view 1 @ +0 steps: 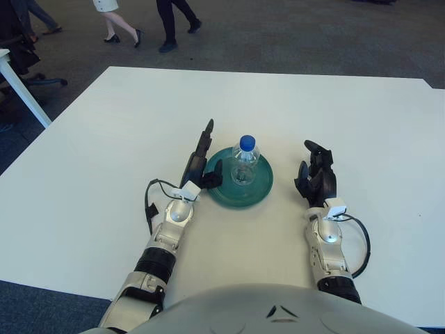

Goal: Put the bottle into the plate.

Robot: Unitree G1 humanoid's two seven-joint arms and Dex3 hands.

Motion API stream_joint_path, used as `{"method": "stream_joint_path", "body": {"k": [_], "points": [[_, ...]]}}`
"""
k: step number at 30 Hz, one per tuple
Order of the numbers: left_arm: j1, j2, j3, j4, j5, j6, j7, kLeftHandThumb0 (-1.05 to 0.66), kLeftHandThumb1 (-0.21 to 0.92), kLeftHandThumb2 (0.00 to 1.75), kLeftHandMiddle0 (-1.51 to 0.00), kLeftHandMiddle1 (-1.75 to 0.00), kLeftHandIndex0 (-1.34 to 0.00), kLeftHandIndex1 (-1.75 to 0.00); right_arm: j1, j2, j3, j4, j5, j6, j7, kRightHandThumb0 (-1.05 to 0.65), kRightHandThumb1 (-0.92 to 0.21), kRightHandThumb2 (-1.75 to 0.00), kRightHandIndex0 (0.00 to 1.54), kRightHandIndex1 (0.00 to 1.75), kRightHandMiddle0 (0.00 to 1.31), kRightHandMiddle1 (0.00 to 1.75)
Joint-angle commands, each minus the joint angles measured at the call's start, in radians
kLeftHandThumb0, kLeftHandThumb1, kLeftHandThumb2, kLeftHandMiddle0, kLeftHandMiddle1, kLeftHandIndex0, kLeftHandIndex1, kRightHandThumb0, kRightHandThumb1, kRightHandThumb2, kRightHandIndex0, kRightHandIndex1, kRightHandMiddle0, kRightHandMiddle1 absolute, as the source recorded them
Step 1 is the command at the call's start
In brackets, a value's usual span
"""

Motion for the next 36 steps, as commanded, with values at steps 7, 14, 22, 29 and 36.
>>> {"method": "stream_joint_path", "body": {"k": [7,14,22,29,36], "points": [[0.041,-0.013,0.087,-0.248,-0.078,0.197,0.004,-0.89,0.92,1.09,-0.47,-0.07,-0.14,-0.87,0.034,-0.003,-0.017,0.064,0.019,0.041,0.005,-0.54,-0.92,-0.65,0.53,0.02,0.14,1.01],[0.113,0.017,0.142,-0.375,-0.186,0.265,-0.063,-0.78,0.92,0.94,-0.64,-0.14,-0.32,-0.98,0.038,-0.001,-0.021,0.048,0.03,0.069,0.013,-0.54,-0.92,-0.63,0.53,0.02,0.13,1.02],[0.132,0.071,0.242,-0.38,-0.281,0.278,-0.123,-0.63,0.92,0.74,-0.71,-0.17,-0.41,-1.0,0.031,-0.004,-0.031,0.045,0.037,0.091,0.01,-0.54,-0.92,-0.62,0.52,0.01,0.12,1.02],[0.107,0.092,0.294,-0.273,-0.333,0.229,-0.168,-0.62,0.92,0.68,-0.76,-0.3,-0.48,-0.99,0.01,-0.009,-0.04,0.077,0.042,0.08,0.011,-0.53,-0.92,-0.64,0.51,0.01,0.08,0.98],[0.091,0.09,0.306,-0.203,-0.331,0.179,-0.184,-0.64,0.92,0.72,-0.72,-0.65,-0.53,-1.07,-0.004,-0.011,-0.044,0.11,0.041,0.056,0.012,-0.52,-0.92,-0.64,0.52,0.01,0.09,0.97]]}}
